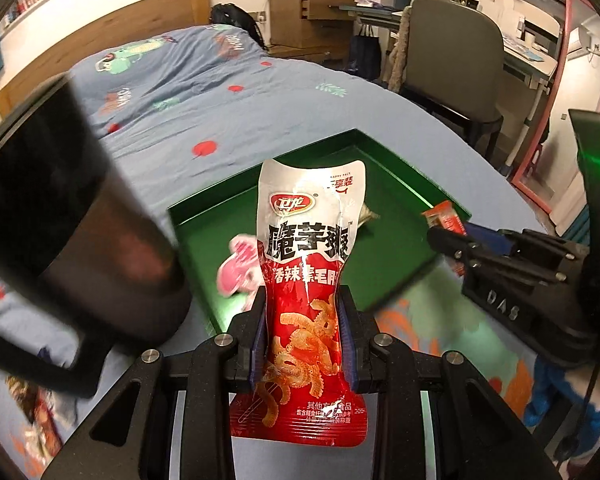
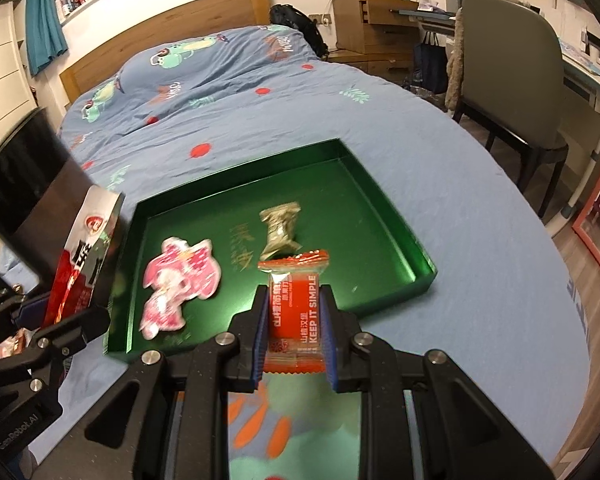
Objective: Organize snacks
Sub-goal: 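Lower the red strip bag and red candy into the tray with both tools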
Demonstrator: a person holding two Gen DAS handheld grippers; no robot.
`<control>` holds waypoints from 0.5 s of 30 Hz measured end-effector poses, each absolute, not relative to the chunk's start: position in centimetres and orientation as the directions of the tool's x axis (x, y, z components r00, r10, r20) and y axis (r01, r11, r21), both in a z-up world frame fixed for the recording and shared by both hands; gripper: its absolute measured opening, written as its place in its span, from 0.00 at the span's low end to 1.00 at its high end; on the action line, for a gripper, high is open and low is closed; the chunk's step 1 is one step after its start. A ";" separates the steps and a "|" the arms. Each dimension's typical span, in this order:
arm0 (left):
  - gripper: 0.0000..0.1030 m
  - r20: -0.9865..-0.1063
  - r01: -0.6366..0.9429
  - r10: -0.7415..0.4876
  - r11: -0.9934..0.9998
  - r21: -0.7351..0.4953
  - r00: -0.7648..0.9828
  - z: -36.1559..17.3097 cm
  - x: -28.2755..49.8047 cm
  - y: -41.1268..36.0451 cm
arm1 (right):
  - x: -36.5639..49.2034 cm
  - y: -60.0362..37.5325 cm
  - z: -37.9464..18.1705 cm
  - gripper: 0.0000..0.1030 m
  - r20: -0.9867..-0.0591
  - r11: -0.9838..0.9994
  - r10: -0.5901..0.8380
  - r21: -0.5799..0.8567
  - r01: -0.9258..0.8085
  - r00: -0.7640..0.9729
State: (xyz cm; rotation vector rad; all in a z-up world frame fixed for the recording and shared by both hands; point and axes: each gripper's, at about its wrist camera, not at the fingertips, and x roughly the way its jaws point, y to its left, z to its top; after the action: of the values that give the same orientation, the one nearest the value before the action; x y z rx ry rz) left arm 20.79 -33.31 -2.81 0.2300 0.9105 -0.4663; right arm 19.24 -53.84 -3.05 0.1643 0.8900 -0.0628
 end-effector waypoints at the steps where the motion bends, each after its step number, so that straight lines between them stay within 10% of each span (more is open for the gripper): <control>1: 0.26 -0.808 0.485 -0.297 0.874 -0.016 0.510 -3.2 21.6 -33.9 | 19.9 -54.2 -3.3 0.00 -0.779 0.986 0.005 0.110 0.129 0.627; 15: 0.26 -0.885 0.477 -0.253 0.878 -0.040 0.391 -8.7 26.9 -39.3 | 25.0 -56.4 -7.1 0.00 -0.809 0.987 -0.021 0.076 0.141 0.587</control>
State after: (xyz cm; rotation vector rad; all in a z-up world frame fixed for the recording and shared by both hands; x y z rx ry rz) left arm 26.92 -39.25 -8.66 0.2355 1.0737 -0.4693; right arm 25.01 -56.44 -7.09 0.1371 0.9398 -0.0947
